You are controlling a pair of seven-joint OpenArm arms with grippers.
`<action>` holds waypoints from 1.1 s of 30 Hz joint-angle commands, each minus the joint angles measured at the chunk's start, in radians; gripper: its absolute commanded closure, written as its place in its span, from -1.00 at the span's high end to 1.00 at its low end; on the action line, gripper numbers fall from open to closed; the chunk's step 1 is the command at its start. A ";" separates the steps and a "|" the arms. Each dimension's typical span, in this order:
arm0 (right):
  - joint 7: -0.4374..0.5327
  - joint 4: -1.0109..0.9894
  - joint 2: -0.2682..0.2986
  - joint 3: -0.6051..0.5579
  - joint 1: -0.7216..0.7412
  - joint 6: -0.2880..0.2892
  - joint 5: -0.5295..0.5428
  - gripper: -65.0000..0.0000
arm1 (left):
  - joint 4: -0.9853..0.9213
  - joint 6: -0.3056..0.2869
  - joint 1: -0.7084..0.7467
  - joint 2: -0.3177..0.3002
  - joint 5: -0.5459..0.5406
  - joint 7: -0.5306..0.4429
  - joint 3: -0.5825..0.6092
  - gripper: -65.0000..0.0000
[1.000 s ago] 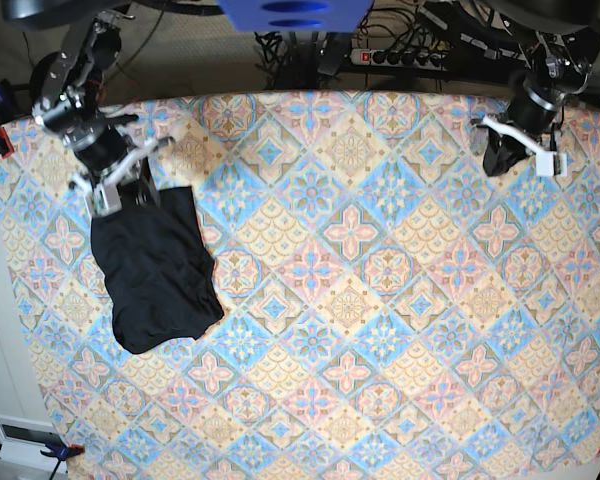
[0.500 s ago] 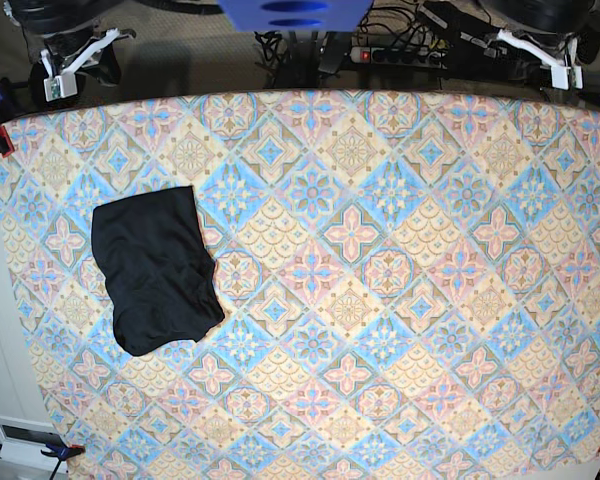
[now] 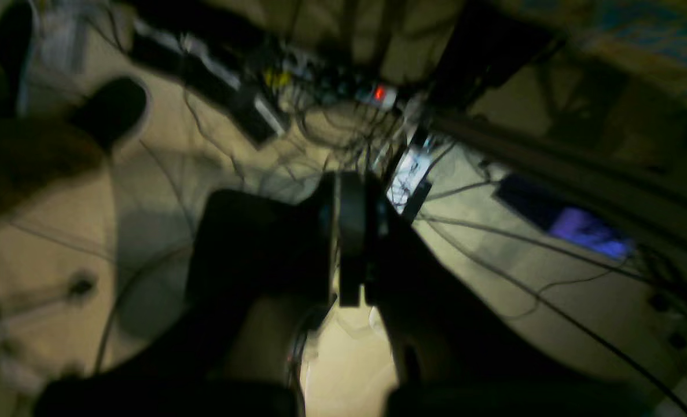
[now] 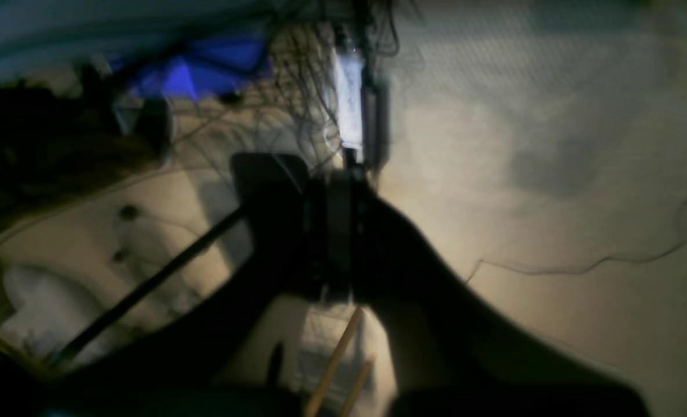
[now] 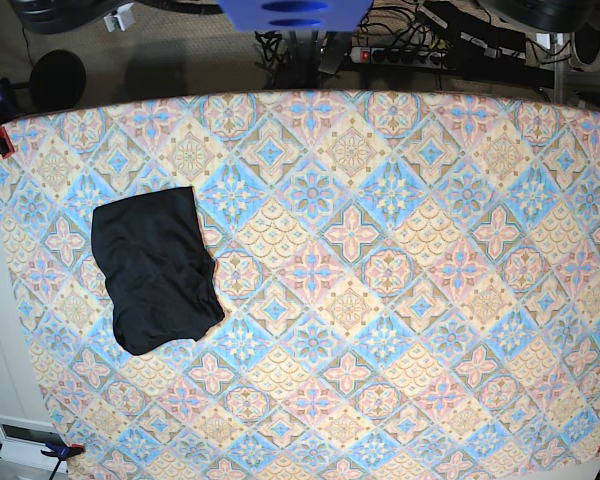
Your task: Layout the t-shirt on the table in an organized manner, then fold the t-shirt properly
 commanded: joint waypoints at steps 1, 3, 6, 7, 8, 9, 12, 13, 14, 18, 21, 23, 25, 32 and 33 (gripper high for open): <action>0.018 -0.013 0.026 -0.018 0.004 0.008 -0.007 -1.00 | -0.017 -0.011 0.003 -0.023 0.002 -0.028 0.024 -0.96; 0.031 -0.061 0.050 -0.054 0.058 0.007 -0.052 -1.00 | -0.107 -0.011 -0.020 -0.040 0.048 -0.136 0.120 -0.96; 0.034 -0.150 0.049 -0.056 0.121 0.007 -0.133 -1.00 | -0.273 -0.011 -0.069 -0.082 0.103 -0.321 0.264 -0.96; 0.036 -0.182 0.047 -0.059 0.153 0.007 -0.158 -1.00 | -0.328 -0.011 -0.091 -0.092 0.119 -0.370 0.314 -0.96; 0.039 -0.218 0.047 -0.059 0.182 0.007 -0.181 -1.00 | -0.377 -0.011 -0.114 -0.102 0.132 -0.409 0.354 -0.96; 0.057 -0.260 0.047 -0.058 0.207 0.007 -0.202 -1.00 | -0.428 -0.011 -0.143 -0.108 0.146 -0.438 0.385 -0.96; 0.142 -0.391 0.047 -0.064 0.265 0.007 -0.244 -1.00 | -0.552 -0.011 -0.207 -0.108 0.182 -0.502 0.454 -0.96; 0.176 -0.445 0.047 -0.064 0.291 0.005 -0.254 -1.00 | -0.601 -0.011 -0.235 -0.108 0.194 -0.528 0.482 -0.96; 0.199 -0.491 0.047 -0.064 0.313 0.005 -0.262 -1.00 | -0.640 -0.011 -0.255 -0.108 0.205 -0.551 0.508 -0.96; 0.300 -0.722 0.047 -0.065 0.409 0.002 -0.279 -1.00 | -0.834 -0.011 -0.351 -0.106 0.244 -0.691 0.632 -0.96; 0.381 -0.850 0.049 -0.065 0.471 -0.052 -0.280 -1.00 | -0.985 -0.003 -0.427 -0.103 0.244 -0.791 0.713 -0.96; 0.435 -0.914 0.049 -0.074 0.505 -0.113 -0.280 -1.00 | -1.088 0.049 -0.479 -0.102 0.244 -0.863 0.790 -0.96; 0.482 -0.974 0.049 -0.130 0.535 -0.141 -0.280 -1.00 | -1.169 0.104 -0.517 -0.092 0.238 -0.930 0.870 -0.96; 0.641 -1.167 0.041 -0.312 0.644 -0.362 -0.280 -1.00 | -1.233 0.239 -0.539 -0.028 0.237 -1.075 1.060 -0.96; 0.651 -1.187 0.041 -0.321 0.653 -0.388 -0.280 -1.00 | -1.233 0.251 -0.539 -0.020 0.237 -1.075 1.066 -0.96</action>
